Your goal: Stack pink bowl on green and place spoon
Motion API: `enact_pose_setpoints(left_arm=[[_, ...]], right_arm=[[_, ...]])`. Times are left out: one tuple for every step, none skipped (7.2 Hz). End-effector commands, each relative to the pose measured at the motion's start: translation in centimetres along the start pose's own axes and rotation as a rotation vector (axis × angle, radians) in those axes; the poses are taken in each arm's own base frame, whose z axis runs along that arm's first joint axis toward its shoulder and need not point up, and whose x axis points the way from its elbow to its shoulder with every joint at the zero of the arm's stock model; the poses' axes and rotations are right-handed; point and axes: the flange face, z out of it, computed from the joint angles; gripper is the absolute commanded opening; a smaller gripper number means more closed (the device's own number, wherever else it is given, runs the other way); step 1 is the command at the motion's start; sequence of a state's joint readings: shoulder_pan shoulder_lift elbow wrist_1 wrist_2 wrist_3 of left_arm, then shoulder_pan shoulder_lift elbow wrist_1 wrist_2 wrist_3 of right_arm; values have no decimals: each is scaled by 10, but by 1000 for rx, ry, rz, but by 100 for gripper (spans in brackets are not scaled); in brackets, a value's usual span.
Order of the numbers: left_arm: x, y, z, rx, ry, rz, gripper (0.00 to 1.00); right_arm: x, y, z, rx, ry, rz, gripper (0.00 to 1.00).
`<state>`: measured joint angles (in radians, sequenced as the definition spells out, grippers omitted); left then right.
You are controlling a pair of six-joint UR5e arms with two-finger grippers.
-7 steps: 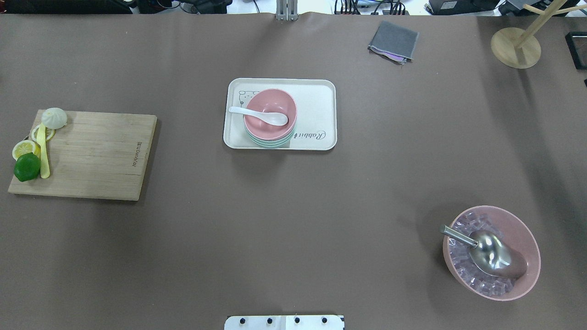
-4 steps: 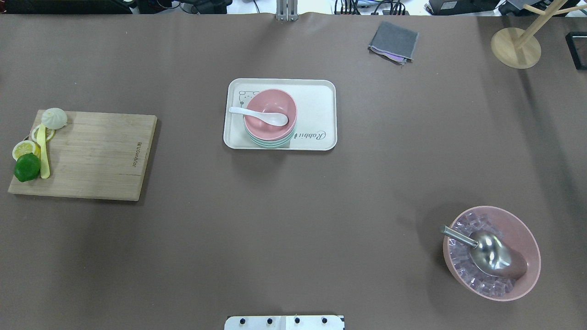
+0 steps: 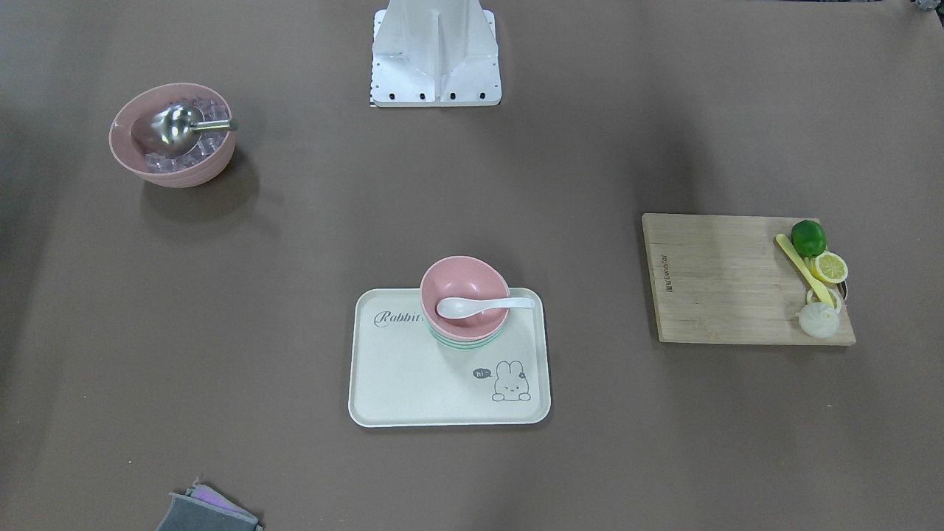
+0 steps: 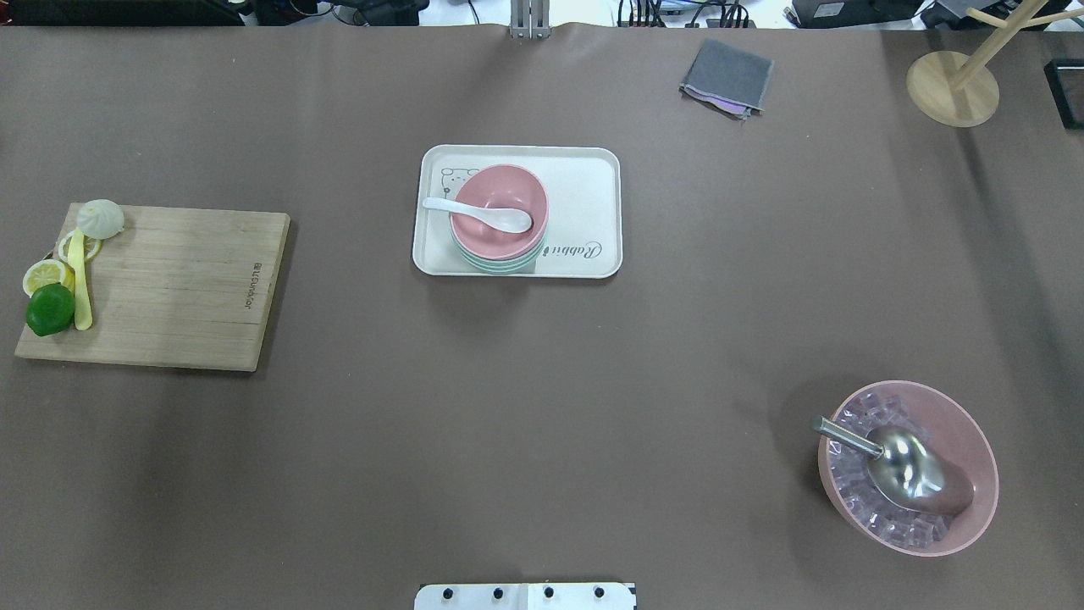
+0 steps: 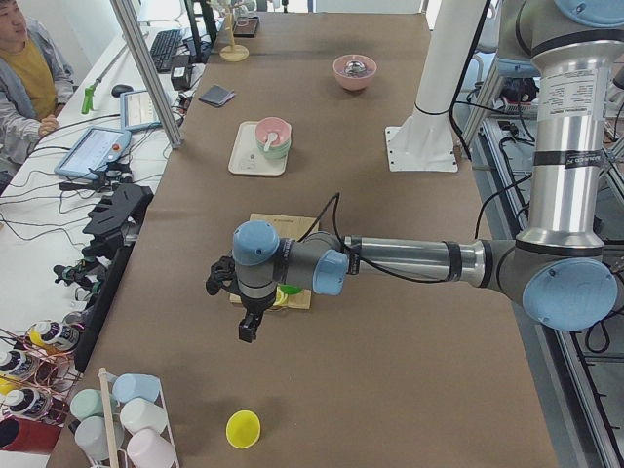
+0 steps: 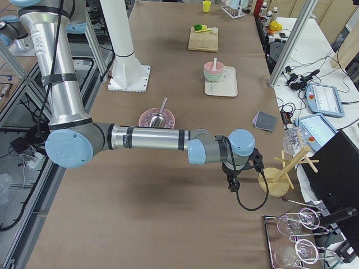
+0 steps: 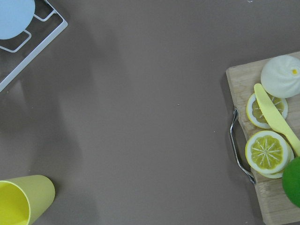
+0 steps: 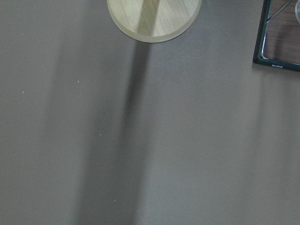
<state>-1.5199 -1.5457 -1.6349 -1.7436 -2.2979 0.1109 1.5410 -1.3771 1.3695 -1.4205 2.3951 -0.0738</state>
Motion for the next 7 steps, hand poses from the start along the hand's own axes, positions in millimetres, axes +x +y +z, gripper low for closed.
enact_pose_setpoints(left_arm=[[3,-2,-2,5,1,-11,98],[5,-3,-4,10,4,-24,98],[9,-7,-9,17,6,-20,98],[23,-14,-20,42,48,-4,98],[27,-13,-25,49,53,3,98],[32,-16,-25,53,60,16,98],[30,-13,-23,46,61,10,98]], right_arm=[[-3,-1,2,-3,-2,-3,100],[-3,-1,2,-3,-2,-3,100],[-2,0,4,-6,-2,-2,100],[-2,0,4,-7,-2,-1,100],[-2,0,5,-7,-3,-1,100],[-4,-1,5,-8,-3,-5,100],[-5,-1,5,-7,-3,-6,100]])
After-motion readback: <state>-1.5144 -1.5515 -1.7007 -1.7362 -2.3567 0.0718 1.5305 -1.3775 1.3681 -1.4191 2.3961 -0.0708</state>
